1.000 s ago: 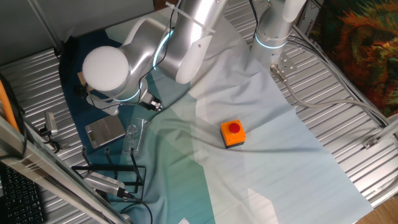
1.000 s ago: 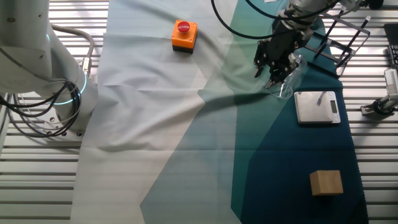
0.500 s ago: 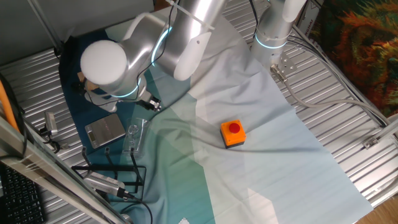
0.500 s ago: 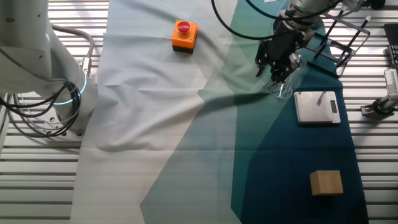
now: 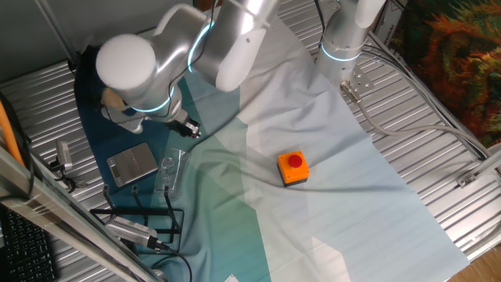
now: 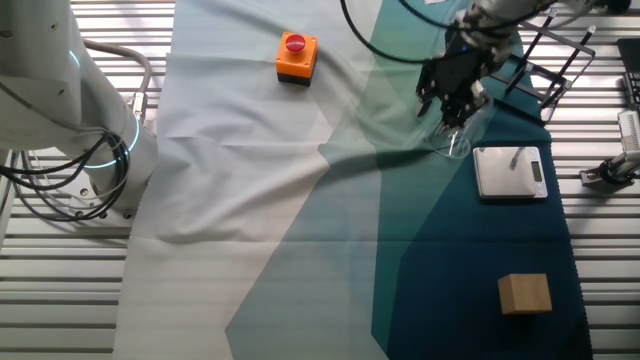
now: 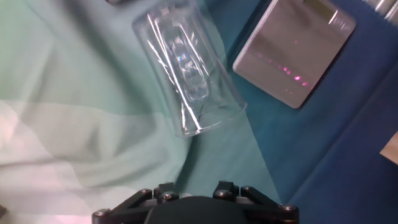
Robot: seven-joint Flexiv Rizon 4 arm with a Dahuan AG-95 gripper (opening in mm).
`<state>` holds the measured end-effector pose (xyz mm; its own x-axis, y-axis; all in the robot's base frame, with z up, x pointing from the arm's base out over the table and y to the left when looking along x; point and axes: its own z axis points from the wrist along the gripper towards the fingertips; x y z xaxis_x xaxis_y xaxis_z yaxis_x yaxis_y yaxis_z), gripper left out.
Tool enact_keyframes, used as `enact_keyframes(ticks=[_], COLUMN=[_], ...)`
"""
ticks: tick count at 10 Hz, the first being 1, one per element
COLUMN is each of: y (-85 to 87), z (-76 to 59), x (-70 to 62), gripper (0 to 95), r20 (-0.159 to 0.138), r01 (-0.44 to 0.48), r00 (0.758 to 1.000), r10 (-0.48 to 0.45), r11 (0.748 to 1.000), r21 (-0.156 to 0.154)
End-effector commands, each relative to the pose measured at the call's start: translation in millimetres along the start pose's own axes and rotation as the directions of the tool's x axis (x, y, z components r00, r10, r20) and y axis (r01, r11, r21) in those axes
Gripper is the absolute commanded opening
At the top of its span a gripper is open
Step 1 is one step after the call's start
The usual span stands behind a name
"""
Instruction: Take the cup off the cup rack
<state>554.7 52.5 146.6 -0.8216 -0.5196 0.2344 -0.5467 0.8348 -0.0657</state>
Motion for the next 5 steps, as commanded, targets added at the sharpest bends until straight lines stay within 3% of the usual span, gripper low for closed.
enact_keyframes(ticks=[1,2,5], y=[2.5,2.9,3.0], z=[-15.9,-20.4,-26.4], x=[-4.6,-7.6,-14.6], gripper=[19.0,19.0,19.0], r20=[0.07,0.098,0.134], r01=[0.007,0.013,0.025], r00=[0.998,0.995,0.991], r10=[-0.007,-0.012,-0.025], r11=[1.0,1.0,1.0], r21=[-0.004,-0.005,-0.001])
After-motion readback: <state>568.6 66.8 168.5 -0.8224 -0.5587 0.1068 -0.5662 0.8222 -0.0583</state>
